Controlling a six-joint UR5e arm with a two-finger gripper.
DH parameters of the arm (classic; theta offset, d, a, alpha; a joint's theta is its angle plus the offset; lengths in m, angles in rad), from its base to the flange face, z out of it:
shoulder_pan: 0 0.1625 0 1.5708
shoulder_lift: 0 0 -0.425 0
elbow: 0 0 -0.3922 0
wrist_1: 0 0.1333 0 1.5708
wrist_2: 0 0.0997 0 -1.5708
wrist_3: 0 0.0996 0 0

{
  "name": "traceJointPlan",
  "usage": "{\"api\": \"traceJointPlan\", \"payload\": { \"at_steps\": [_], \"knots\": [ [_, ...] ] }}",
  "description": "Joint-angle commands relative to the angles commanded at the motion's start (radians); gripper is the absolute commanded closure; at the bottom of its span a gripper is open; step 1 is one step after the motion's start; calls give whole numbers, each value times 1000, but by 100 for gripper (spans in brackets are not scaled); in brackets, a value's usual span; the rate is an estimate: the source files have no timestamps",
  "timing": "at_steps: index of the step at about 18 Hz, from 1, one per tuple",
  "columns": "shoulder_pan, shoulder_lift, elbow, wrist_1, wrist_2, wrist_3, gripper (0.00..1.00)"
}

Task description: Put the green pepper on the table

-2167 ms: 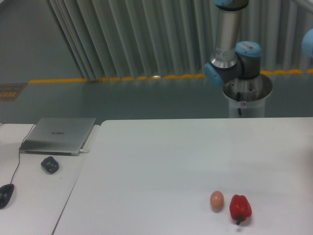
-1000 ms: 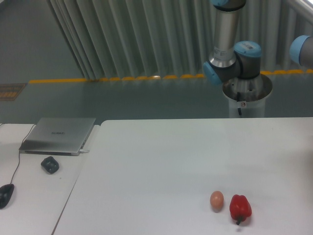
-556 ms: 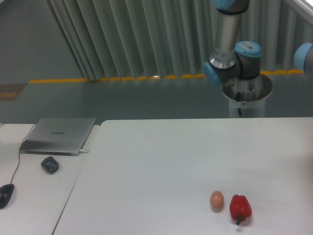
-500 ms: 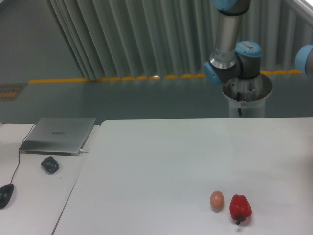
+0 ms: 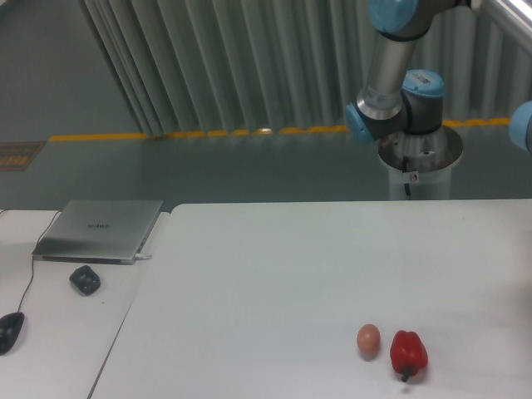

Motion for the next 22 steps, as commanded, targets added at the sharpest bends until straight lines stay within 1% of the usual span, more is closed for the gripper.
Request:
{"api": "traceJointPlan", "payload": {
  "at_steps": [2, 5, 8, 14, 16, 22],
  "knots": [
    [2, -20, -2, 11, 2, 2, 0],
    [8, -35, -3, 9, 3, 3, 0],
    [12, -54, -2, 11, 46, 5, 0],
    [14, -78, 8, 17, 52, 3, 0],
    [24, -83, 9, 18, 52, 3, 0],
    [25, -97, 11, 26, 52, 2, 0]
  ]
}}
